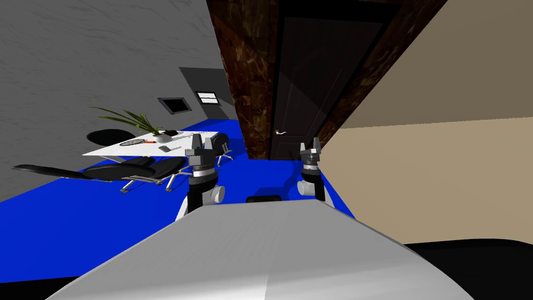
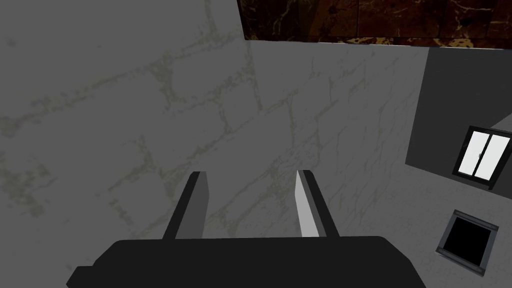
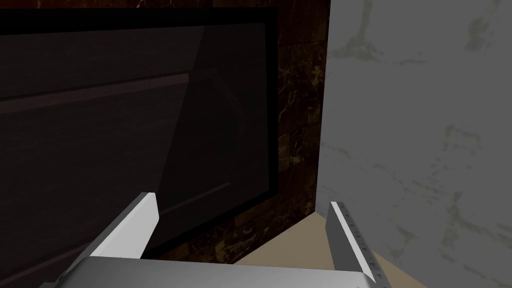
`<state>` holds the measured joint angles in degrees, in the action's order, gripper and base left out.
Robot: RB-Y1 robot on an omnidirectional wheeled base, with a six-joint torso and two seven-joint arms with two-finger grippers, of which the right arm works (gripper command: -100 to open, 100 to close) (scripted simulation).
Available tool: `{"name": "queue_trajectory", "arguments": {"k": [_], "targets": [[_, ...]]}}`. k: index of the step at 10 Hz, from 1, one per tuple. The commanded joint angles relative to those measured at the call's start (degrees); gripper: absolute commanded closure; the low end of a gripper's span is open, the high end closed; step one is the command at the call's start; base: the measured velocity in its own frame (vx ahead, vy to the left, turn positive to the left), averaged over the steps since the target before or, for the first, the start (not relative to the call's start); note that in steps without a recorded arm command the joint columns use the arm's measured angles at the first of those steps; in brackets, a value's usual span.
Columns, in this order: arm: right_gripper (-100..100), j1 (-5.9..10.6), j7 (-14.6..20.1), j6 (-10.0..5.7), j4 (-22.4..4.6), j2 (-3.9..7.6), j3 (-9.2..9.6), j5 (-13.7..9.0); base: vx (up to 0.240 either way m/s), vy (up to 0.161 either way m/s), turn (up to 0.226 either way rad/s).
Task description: Pull the door open
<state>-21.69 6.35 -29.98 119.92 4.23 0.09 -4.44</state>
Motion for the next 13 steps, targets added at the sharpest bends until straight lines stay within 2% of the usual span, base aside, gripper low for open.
{"name": "queue_trajectory", "arguments": {"k": [1,13], "targets": [[-100,0.7,-0.1,0.08,-1.7,0.3,-0.14,0.0,0.101,-0.003,0.014],[-100,7.9,-1.1,-1.38,-19.9,2.69,-1.38,-0.3,0.097,-0.004,0.019]]}}
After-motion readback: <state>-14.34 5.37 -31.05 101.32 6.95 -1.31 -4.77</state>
